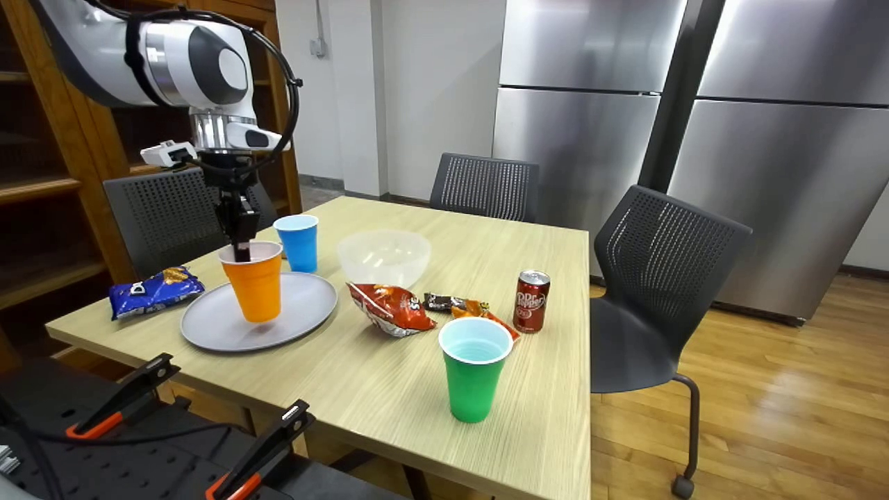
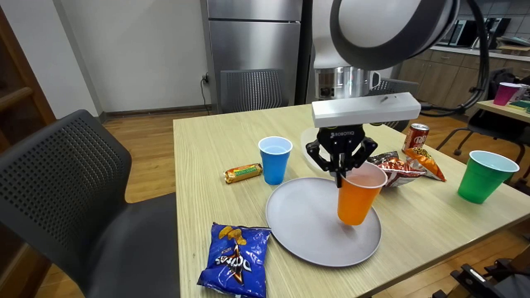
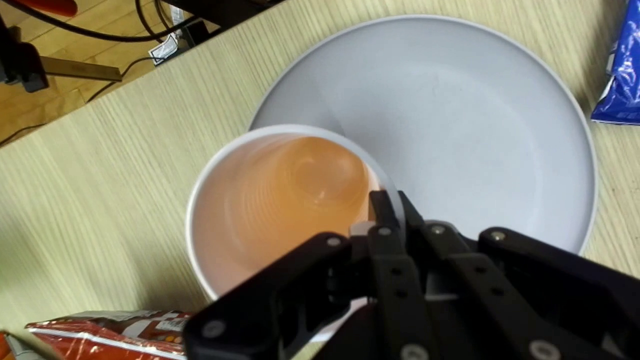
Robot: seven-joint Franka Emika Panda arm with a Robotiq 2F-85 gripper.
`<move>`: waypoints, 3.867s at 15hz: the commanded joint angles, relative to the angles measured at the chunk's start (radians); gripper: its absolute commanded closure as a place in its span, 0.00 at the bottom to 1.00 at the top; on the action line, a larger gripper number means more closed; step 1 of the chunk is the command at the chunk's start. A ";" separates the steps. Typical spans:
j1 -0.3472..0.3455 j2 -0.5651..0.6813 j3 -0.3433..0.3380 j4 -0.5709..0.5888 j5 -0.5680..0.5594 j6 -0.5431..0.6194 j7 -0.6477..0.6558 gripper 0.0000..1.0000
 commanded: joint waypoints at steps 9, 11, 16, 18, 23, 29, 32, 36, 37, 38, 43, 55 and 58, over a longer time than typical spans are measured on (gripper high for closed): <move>0.072 0.122 -0.060 0.138 0.016 -0.057 0.033 0.71; 0.070 0.098 -0.056 0.120 0.022 -0.048 0.025 0.64; 0.061 0.026 -0.050 0.067 0.033 -0.031 0.012 0.27; 0.057 -0.007 -0.048 0.045 0.033 -0.026 0.012 0.11; 0.050 -0.089 -0.041 -0.004 0.028 -0.019 0.014 0.00; 0.042 -0.091 -0.036 0.016 0.013 -0.020 0.016 0.00; 0.038 -0.118 -0.032 0.007 0.013 -0.020 0.016 0.00; 0.038 -0.121 -0.032 0.003 0.013 -0.020 0.016 0.00; 0.038 -0.121 -0.032 0.002 0.013 -0.020 0.016 0.00; 0.038 -0.121 -0.032 0.002 0.013 -0.020 0.016 0.00; 0.031 -0.088 -0.032 0.015 0.045 0.029 0.020 0.00; 0.084 0.006 0.004 0.061 0.049 0.070 -0.009 0.00; 0.108 0.028 0.021 0.071 0.048 0.070 -0.025 0.00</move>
